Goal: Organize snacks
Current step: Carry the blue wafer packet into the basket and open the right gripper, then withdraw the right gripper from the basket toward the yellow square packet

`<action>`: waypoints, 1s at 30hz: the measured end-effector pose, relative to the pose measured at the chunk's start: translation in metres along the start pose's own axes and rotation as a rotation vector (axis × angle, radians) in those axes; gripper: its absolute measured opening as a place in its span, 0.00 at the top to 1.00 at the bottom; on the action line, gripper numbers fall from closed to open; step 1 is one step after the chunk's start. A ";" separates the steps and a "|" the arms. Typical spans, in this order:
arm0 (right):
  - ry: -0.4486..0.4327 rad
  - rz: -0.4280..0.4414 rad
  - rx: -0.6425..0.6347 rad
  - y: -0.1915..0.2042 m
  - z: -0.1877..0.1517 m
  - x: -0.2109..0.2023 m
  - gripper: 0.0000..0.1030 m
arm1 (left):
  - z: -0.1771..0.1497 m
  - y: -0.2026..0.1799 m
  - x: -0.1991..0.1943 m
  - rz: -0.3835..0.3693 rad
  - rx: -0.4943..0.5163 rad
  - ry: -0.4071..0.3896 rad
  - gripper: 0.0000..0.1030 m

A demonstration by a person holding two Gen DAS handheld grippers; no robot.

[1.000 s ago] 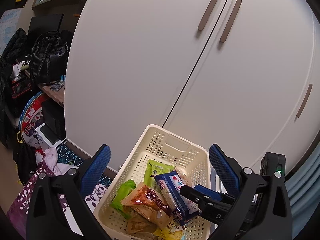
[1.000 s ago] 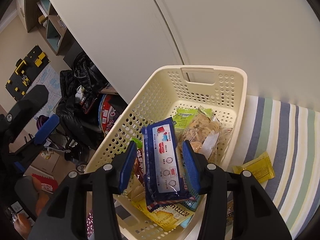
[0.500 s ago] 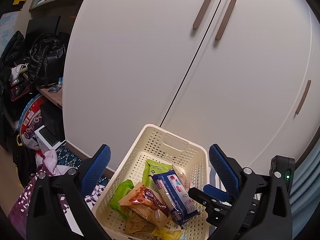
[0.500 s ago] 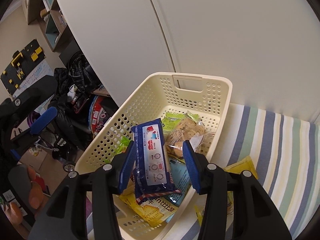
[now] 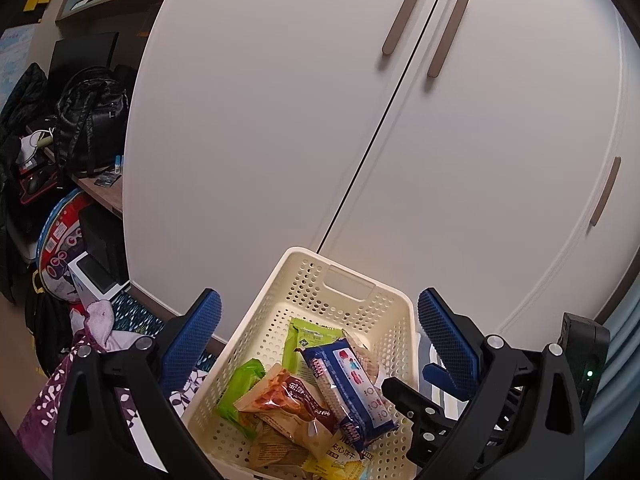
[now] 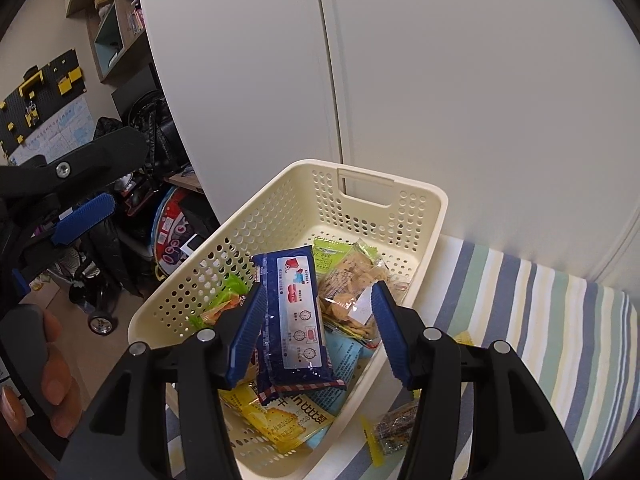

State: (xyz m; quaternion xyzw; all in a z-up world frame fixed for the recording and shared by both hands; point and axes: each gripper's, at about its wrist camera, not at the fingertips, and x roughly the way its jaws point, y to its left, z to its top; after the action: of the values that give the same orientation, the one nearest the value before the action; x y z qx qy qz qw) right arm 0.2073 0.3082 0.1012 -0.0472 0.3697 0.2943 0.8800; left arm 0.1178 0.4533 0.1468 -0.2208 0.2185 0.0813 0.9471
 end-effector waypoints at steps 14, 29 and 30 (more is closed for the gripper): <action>-0.030 -0.031 0.059 -0.026 -0.011 -0.015 0.32 | -0.002 -0.013 0.002 -0.011 0.033 0.012 0.03; 0.100 -0.159 0.297 -0.125 -0.066 0.000 0.24 | -0.008 -0.037 0.002 -0.053 0.090 0.033 0.03; 0.109 -0.158 0.296 -0.125 -0.068 0.005 0.23 | -0.009 -0.040 0.002 -0.057 0.097 0.035 0.03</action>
State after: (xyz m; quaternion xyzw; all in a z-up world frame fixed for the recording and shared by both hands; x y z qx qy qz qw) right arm 0.2370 0.1873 0.0321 0.0380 0.4514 0.1637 0.8764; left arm 0.1261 0.4140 0.1534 -0.1821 0.2321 0.0399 0.9547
